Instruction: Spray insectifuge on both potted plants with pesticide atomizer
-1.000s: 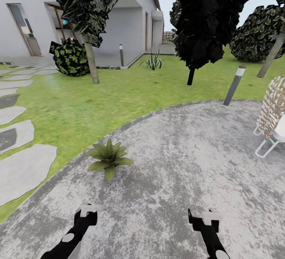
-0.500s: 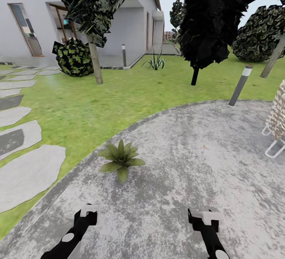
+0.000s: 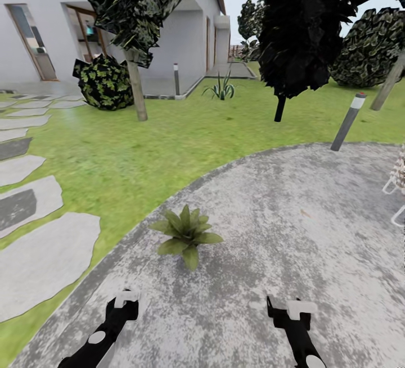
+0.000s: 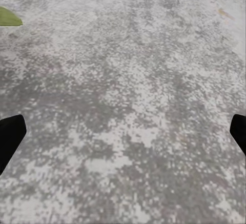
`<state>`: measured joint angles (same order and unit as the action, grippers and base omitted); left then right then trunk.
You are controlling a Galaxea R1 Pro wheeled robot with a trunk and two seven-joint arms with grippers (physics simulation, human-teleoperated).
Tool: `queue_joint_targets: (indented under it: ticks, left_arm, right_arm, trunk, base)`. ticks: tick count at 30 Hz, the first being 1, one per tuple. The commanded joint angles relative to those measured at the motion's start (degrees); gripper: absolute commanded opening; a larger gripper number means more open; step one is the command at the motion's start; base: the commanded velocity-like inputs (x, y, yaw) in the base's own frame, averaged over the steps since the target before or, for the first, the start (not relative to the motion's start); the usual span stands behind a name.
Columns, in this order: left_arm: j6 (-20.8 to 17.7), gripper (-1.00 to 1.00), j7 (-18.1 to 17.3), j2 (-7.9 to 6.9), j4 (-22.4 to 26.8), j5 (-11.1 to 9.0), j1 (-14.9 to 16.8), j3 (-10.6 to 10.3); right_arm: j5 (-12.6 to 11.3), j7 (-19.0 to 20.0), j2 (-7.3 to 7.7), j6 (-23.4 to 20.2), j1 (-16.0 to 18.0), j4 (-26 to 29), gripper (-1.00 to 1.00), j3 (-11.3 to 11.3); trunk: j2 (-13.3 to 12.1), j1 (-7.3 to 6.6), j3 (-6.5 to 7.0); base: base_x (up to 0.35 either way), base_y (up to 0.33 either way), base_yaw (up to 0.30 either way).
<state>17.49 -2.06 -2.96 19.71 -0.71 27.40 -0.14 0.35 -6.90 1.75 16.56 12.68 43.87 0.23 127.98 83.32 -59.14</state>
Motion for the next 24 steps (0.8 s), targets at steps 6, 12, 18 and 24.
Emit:
queue_joint_targets:
  ticks: [6,12,18,24]
  left_arm:
    - [0.25,-1.0,-0.23,0.05,-0.02,-0.01,0.02,0.04]
    - [0.2,-1.0,-0.23,0.06,-0.02,0.05,0.02,0.05]
    - [0.12,-1.0,-0.62,-0.27,0.09,0.39,0.02,-0.58]
    - [-0.23,-1.0,-14.94,-5.7,0.15,0.87,0.57,-1.57]
  right_arm:
    - [0.07,-0.15,0.0,0.14,0.0,-0.09,1.0,0.03]
    - [0.09,-0.15,0.0,0.14,0.03,-0.1,1.0,0.03]
    - [0.23,-0.08,0.02,0.07,0.0,0.0,1.0,0.34]
    - [4.9,0.69,0.79,0.02,0.03,0.08,1.0,5.87]
  trunk:
    - [0.02,0.01,0.08]
    - [0.02,0.01,0.23]
    - [0.02,0.01,0.26]
    - [0.02,0.01,0.27]
  base:
    - [0.14,0.298,-0.235]
    - [0.022,0.223,-0.242]
    - [0.001,0.03,-0.043]
    - [0.0,0.002,-0.003]
